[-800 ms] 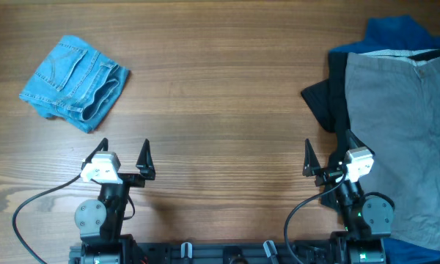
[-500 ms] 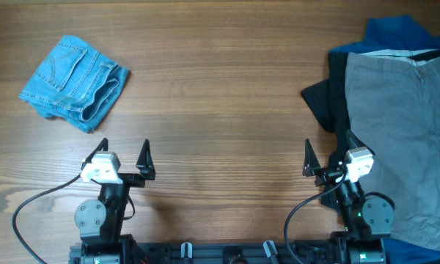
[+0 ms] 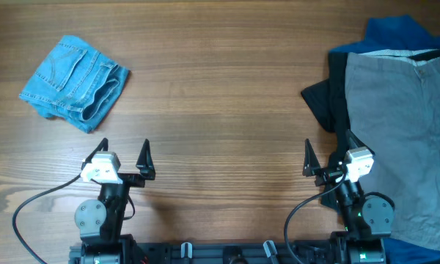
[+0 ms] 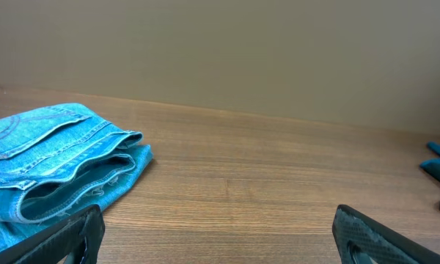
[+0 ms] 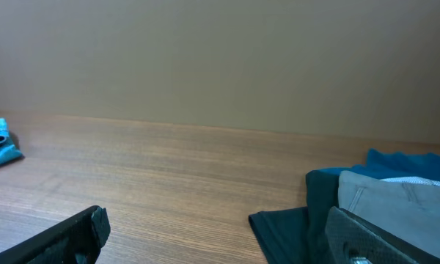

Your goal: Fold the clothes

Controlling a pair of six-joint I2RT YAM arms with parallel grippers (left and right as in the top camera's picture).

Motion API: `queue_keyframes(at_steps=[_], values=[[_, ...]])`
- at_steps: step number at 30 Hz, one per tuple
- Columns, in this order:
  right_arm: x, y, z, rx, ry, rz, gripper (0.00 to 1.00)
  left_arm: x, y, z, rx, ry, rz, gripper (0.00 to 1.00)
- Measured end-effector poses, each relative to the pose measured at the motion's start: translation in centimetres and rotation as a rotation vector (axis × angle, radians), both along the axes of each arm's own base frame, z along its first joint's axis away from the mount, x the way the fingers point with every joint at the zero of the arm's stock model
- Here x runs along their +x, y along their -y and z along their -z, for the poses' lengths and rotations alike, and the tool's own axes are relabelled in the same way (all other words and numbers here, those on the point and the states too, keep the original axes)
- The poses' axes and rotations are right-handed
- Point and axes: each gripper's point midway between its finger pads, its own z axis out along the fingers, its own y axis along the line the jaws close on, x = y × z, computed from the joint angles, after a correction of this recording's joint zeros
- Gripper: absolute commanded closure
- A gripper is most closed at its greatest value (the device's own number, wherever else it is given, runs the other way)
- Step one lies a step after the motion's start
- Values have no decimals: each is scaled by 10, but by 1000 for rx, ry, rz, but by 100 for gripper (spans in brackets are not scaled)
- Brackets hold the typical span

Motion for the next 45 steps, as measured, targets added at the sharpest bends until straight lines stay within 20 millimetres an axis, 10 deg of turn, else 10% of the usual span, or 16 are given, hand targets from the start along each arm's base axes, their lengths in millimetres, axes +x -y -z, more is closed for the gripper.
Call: queue_keyframes(at_steps=[14,20,27,29,33,35,39,45], values=[[-5,-9,3,3,-50,-54,0,0,0,-16,-3,58,0,0],[-25,-18,-84,19,-251,-111,0,-23,3,-87,-171,-11,-5,0],[44,-30,-76,103,-952,-171,0,-8,5,-79,-250,-561,-44,0],[93,-21,-81,126,-1079,-150,0,3,4,-82,-262,-689,-58,0],[181,8,-44,117,-1082,-44,0,21,4,-61,-277,-828,-63,0],[220,62,10,157,-1121,210,9,25,8,-49,-295,-884,-46,0],[249,121,67,201,-1127,417,14,27,11,-42,-304,-916,-36,0],[256,144,146,169,-1210,571,18,29,11,-36,-306,-939,-39,0]])
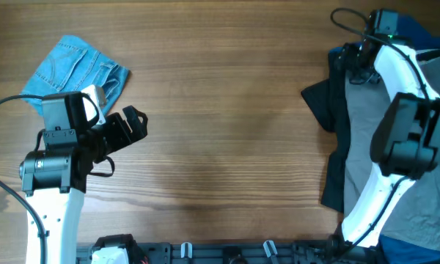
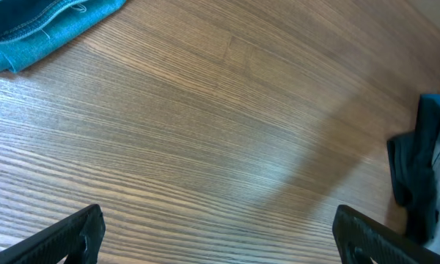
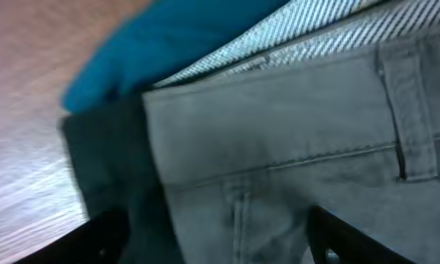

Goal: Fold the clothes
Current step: 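Grasp the grey shorts on the right pile with both grippers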

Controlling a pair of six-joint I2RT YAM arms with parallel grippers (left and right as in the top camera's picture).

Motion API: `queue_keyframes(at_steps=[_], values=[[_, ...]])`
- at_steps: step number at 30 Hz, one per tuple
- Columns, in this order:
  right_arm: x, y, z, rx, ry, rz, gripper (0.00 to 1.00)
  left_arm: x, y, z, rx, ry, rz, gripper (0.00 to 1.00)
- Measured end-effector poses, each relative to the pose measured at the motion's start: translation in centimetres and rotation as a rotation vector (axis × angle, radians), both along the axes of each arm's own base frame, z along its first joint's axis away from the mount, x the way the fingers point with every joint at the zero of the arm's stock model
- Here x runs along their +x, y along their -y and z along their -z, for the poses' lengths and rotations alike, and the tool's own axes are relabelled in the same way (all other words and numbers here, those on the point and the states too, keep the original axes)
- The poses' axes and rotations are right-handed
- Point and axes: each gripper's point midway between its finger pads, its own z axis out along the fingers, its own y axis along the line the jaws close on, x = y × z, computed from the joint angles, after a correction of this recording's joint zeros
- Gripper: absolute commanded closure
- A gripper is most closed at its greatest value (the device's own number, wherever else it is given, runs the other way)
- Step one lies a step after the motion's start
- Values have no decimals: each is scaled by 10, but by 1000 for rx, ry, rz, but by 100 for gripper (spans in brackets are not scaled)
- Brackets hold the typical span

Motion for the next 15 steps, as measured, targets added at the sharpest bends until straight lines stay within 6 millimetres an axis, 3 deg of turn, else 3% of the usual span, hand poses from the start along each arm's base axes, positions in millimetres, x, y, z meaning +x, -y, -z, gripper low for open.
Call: queue_keyframes(at_steps=[8,11,13,15], values=[[1,6,4,-25,10,26,48,1,0,-1,0,5,0,0],[1,11,3,-54,11,33,66,2,0,0,1,5,0,0],[3,12,2,-71,13,13,96,2,0,0,0,5,0,0],[3,14,1,-86,10,-5,96,2,0,0,0,4,0,1]])
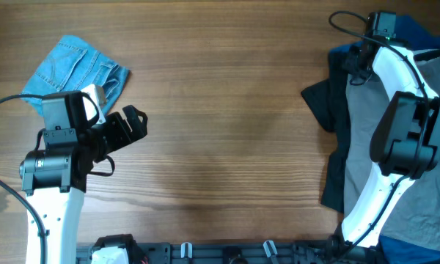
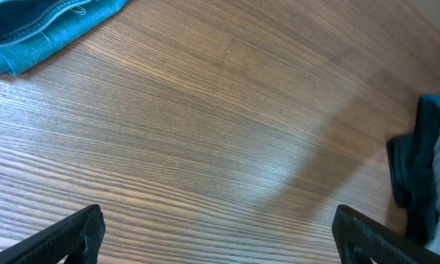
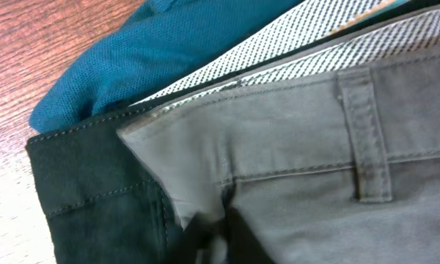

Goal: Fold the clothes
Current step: 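Grasp the grey shorts on the right pile with both grippers, then pull the grey shorts left and spread them flat mid-table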

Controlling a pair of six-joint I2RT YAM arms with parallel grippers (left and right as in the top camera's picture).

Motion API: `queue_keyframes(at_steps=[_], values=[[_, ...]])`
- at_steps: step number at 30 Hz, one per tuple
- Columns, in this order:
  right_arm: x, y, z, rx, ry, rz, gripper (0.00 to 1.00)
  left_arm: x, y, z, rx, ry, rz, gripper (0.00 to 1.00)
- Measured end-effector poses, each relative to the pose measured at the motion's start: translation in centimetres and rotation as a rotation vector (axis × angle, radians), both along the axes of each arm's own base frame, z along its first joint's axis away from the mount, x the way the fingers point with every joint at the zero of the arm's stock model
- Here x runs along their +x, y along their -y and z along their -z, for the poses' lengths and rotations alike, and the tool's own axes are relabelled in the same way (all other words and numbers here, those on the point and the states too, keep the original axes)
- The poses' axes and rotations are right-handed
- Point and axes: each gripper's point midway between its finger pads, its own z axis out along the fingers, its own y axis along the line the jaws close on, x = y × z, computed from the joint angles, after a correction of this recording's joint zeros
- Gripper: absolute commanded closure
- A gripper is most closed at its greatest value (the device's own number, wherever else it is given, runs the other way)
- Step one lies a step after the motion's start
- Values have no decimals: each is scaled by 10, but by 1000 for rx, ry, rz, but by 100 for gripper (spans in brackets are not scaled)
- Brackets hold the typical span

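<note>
An unfolded pile lies at the right: grey trousers (image 1: 400,110) on a dark green garment (image 1: 323,99) and a blue one (image 1: 396,29). My right gripper (image 1: 354,66) is at the pile's far left corner. In the right wrist view it (image 3: 218,238) is shut on the corner of the grey trousers' waistband (image 3: 183,154), beside the dark garment (image 3: 95,191). My left gripper (image 1: 132,125) hangs open over bare wood, with nothing between its fingers (image 2: 220,242).
Folded denim shorts (image 1: 73,73) lie at the far left, just behind my left arm; their edge (image 2: 37,22) shows in the left wrist view. My right arm stretches over the pile. The wooden table (image 1: 220,110) spans the middle between the two arms.
My right gripper was open over the grey waistband and is now shut on its corner, lifting the fabric slightly. The left arm has not moved.
Both grippers stood open at the table's front edge, low and level. Then the left one was raised beside the folded denim, and the right one was open over the grey trousers' waistband at the far right. Now the right one grips that waistband.
</note>
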Motion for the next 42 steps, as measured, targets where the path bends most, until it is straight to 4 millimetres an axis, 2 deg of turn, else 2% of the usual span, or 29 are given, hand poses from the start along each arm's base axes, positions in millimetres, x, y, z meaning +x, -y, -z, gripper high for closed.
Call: queue_keyframes(at_steps=[3,4,5,7,8,10,11,12,13,14,15,16,17,18,19,20,21,22,24,26,27,28,29,31,33,34,36,39,42], values=[[-1,1,-1,-10,-6,-8,96,0,0,0,0,0,0,10],[-2,1,-6,-12,-2,-10,96,0,0,0,-2,-2,-3,11],[-3,0,-21,-16,16,-20,96,0,0,0,-3,-1,-2,12],[-3,-8,-79,5,123,-74,96,1,1,-4,-4,8,-1,14],[-4,-17,-116,27,196,-112,96,3,0,-11,-3,22,-1,14],[-18,-50,-215,91,412,-231,96,11,0,-39,3,90,-1,13],[-27,-70,-247,120,483,-294,96,14,-1,-55,9,132,-1,12],[-37,-105,-279,154,553,-384,96,15,-2,-62,19,153,0,11],[-54,-167,-306,211,602,-538,95,14,-3,-67,31,169,0,9],[-75,-236,-314,286,601,-704,91,12,-7,-70,56,179,-4,7],[-96,-291,-310,344,566,-834,76,11,-11,-70,79,180,-15,6],[-124,-347,-297,402,498,-971,41,9,-15,-71,98,181,-29,5],[-152,-391,-284,435,435,-1091,26,7,-18,-74,117,185,-42,4],[-181,-429,-270,457,375,-1207,16,6,-22,-79,140,199,-50,4],[-222,-470,-250,449,296,-1342,7,4,-25,-87,160,220,-57,3],[-240,-484,-239,402,264,-1383,3,2,-27,-95,181,244,-61,2],[-238,-482,-236,328,275,-1358,3,0,-29,-106,201,275,-61,2],[-224,-471,-238,264,299,-1296,3,-2,-31,-115,212,302,-66,4],[-188,-433,-250,197,349,-1115,3,-4,-30,-120,213,321,-61,12],[-144,-357,-281,171,440,-835,8,4,-15,-119,166,327,10,23],[-130,-303,-305,211,501,-648,10,9,-4,-115,140,320,68,33],[-125,-263,-323,219,551,-528,10,26,18,-100,113,279,164,39],[-125,-245,-328,241,561,-479,10,37,29,-88,110,247,212,41],[-130,-218,-328,280,540,-406,10,72,78,-55,101,206,390,61],[-133,-201,-312,308,468,-353,10,102,125,6,96,121,524,92],[-134,-199,-309,312,456,-348,10,116,149,33,96,107,578,96],[-137,-200,-306,325,435,-349,10,125,188,87,94,57,668,96],[-143,-200,-301,333,403,-349,10,123,228,155,96,-3,757,96],[-145,-200,-299,333,393,-348,9,128,242,189,90,-3,773,96]])
